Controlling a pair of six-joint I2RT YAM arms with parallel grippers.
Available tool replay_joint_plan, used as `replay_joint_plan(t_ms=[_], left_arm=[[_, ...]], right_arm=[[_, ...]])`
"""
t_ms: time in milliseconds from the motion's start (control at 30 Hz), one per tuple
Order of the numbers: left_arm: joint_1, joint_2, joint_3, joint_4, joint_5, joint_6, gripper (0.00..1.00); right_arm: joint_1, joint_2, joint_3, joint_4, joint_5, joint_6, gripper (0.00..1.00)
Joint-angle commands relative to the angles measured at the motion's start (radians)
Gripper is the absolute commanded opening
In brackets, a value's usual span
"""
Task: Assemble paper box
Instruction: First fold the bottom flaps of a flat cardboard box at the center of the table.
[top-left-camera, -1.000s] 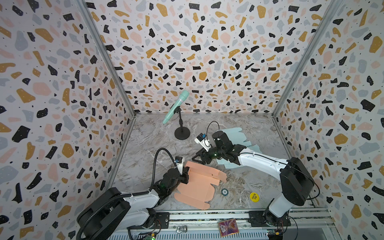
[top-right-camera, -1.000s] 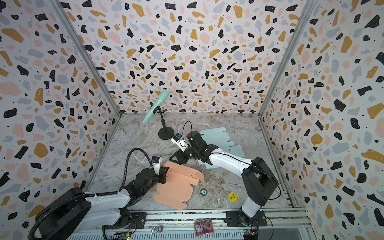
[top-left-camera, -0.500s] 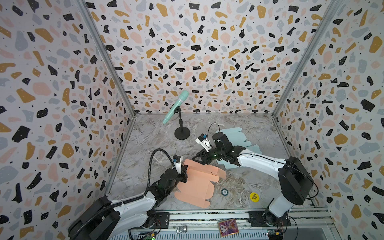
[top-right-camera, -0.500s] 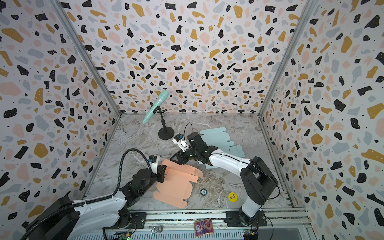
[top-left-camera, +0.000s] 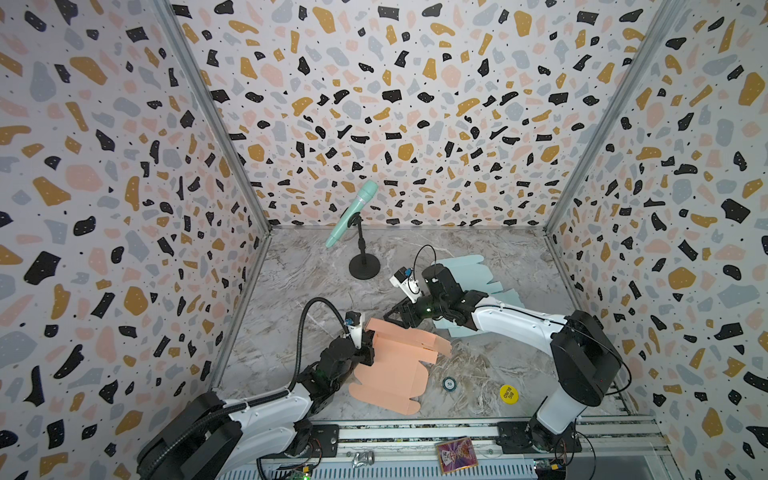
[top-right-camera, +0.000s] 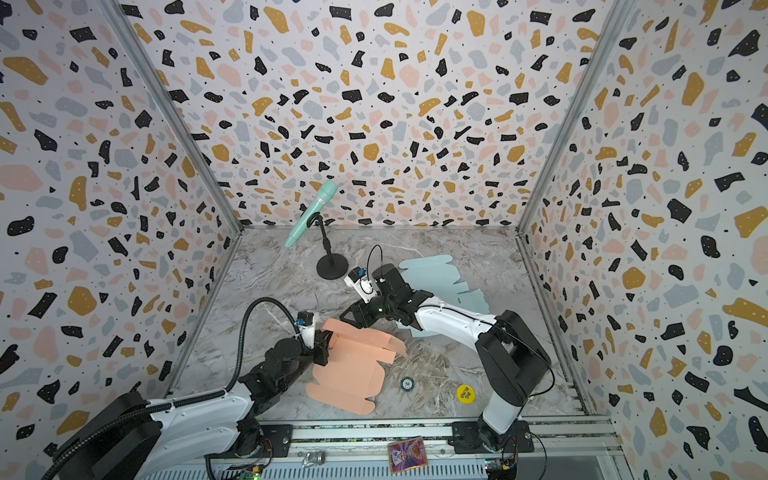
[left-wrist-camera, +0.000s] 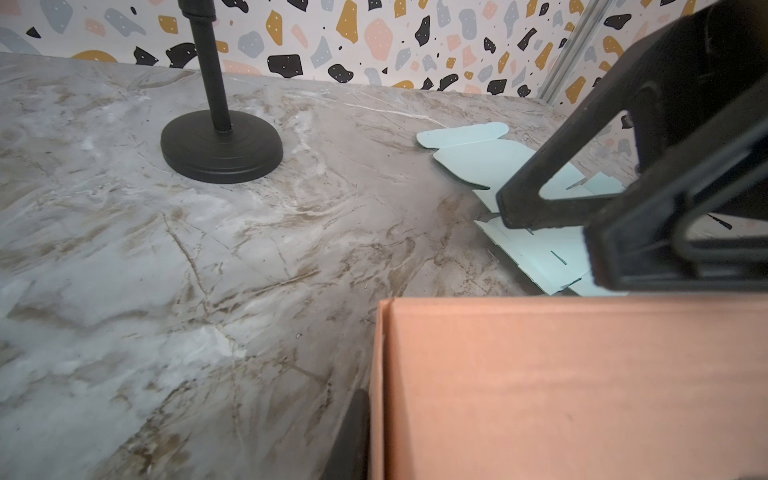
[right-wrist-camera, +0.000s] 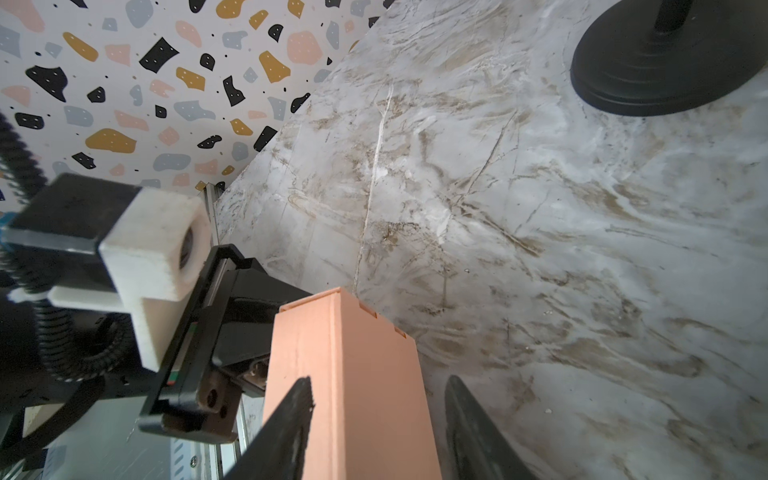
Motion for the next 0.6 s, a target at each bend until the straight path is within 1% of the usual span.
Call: replay_joint_plan(t_ms=[0,267,433,567], left_arm=[[-0.006,0.018,-0.002,0.081,-0.005,0.017,0.14],[-0.006,0.063,-0.014,0.134,-0.004,0.010,0.14],[-0.006,0.090,-0.020,0.149,-0.023,0.011,0.16],[-0.006,0.092,-0.035,0.163,-0.034,0.002,0.18]], right_arm=[[0.006,0.009,0.022,0.004,-0.010,0.013,0.53],[0.049,0.080,0.016,0.052,-0.040,0.026,0.51],[0.061,0.101,-0.014,0.074,-0.031,0.030,0.37],[0.061,0.088,-0.040,0.076,-0.018,0.023,0.34]])
